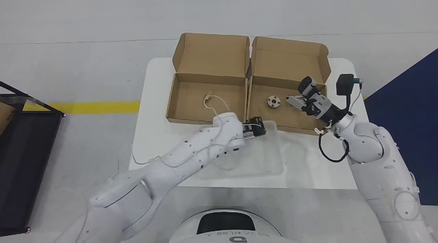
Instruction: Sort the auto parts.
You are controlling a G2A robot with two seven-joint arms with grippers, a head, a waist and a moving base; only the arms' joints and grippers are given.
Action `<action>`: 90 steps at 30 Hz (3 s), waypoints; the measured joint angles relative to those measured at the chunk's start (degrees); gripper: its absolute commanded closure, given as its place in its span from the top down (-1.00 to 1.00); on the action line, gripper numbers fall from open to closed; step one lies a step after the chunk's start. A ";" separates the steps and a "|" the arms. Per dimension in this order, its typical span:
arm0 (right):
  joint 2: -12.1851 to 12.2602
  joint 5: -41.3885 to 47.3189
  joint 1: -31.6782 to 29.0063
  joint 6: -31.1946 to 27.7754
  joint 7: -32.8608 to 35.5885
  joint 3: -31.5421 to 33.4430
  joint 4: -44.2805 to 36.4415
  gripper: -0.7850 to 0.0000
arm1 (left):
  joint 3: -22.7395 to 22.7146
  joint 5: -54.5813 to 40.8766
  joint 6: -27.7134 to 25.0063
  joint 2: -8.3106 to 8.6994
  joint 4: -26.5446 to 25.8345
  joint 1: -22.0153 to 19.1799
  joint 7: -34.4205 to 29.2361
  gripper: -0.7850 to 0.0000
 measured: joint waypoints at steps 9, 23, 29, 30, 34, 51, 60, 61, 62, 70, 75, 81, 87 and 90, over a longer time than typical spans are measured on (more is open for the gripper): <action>0.00 0.00 0.00 0.00 0.00 0.00 0.00 1.00 | -5.38 3.76 -1.63 4.23 -9.62 5.14 -2.15 -1.00; 0.00 0.00 0.00 0.00 0.00 0.00 0.00 1.00 | -11.60 4.37 -5.55 7.79 -17.73 10.36 -0.24 -1.00; 0.00 0.00 0.00 0.00 0.00 0.00 0.00 1.00 | -8.02 4.59 -3.10 6.18 -14.99 8.68 -3.15 -1.00; 0.00 0.00 0.00 0.00 0.00 0.00 0.00 1.00 | -7.62 4.39 -3.02 5.93 -14.53 8.34 -2.98 -1.00; 0.00 0.00 0.00 0.00 0.00 0.00 0.00 1.00 | -6.46 3.43 -3.75 5.15 -13.26 7.23 -1.67 -1.00; 0.00 0.00 0.00 0.00 0.00 0.00 0.00 1.00 | -1.50 8.10 5.10 1.57 -7.86 5.12 -3.96 -0.73; 0.00 0.00 0.00 0.00 0.00 0.00 0.00 1.00 | -3.57 9.76 4.51 2.40 -11.07 6.71 -2.30 -0.78; 0.00 0.00 0.00 0.00 0.00 0.00 0.00 1.00 | -3.81 9.92 4.42 2.53 -11.32 6.94 -2.42 -0.79; 0.00 0.00 0.00 0.00 0.00 0.00 0.00 1.00 | -4.06 10.06 4.19 2.65 -11.52 7.22 -2.56 -0.78; 0.00 0.00 0.00 0.00 0.00 0.00 0.00 1.00 | -3.59 9.60 2.38 2.08 -9.73 7.10 -3.90 -0.33; 0.00 0.00 0.00 0.00 0.00 0.00 0.00 1.00 | -3.49 7.80 -0.46 1.68 -9.89 6.74 -3.47 -0.29; 0.00 0.00 0.00 0.00 0.00 0.00 0.00 1.00 | -4.39 6.77 -3.63 2.12 -10.66 7.04 -3.87 -0.35; 0.00 0.00 0.00 0.00 0.00 0.00 0.00 1.00 | -3.58 5.09 -4.70 1.24 -7.50 5.85 -4.67 -0.41; 0.00 0.00 0.00 0.00 0.00 0.00 0.00 1.00 | -2.47 4.08 -5.12 0.33 -5.01 4.90 -4.59 -0.40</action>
